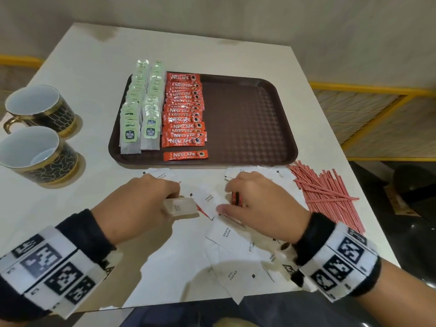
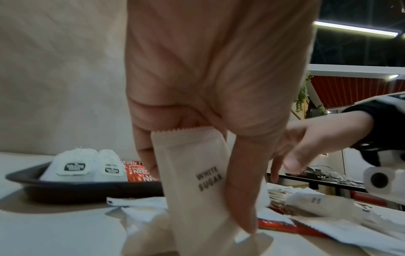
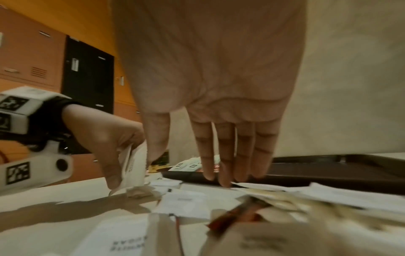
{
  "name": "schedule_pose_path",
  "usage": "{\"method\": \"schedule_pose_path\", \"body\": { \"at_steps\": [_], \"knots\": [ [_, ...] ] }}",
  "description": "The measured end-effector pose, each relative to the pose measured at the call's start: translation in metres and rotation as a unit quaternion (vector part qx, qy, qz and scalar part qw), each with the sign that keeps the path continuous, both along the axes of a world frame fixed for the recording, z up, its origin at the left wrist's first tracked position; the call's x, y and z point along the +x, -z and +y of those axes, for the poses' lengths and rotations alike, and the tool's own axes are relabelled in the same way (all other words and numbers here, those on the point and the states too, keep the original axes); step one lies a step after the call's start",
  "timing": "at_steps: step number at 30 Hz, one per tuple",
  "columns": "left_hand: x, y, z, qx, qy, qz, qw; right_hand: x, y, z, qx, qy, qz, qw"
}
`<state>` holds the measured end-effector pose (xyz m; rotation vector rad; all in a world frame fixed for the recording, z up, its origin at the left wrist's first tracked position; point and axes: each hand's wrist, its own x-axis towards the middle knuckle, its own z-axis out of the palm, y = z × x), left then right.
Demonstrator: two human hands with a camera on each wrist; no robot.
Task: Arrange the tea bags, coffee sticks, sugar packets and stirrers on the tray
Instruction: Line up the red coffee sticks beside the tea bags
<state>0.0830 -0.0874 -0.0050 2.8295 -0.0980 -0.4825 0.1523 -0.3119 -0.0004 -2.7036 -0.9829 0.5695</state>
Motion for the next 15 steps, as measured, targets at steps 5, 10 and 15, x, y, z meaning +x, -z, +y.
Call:
{"method": "schedule_pose_path", "body": {
  "at_steps": [5,10,15],
  "knots": [
    [-0.002,-0.001,-0.002,0.03,0.01,0.033,0.999,-0.005,0.015,0.048,-0.089,-0.053,-0.005,0.995],
    [-0.002,0.002,-0.001,0.017,-0.004,-0.014,1.0,-0.008,0.022,0.065,-0.054,-0.028,-0.042,0.997],
    [-0.006,0.002,0.008,-0.009,-0.016,-0.048,0.999,0.01,0.013,0.053,0.025,0.054,0.01,0.998]
  ]
}}
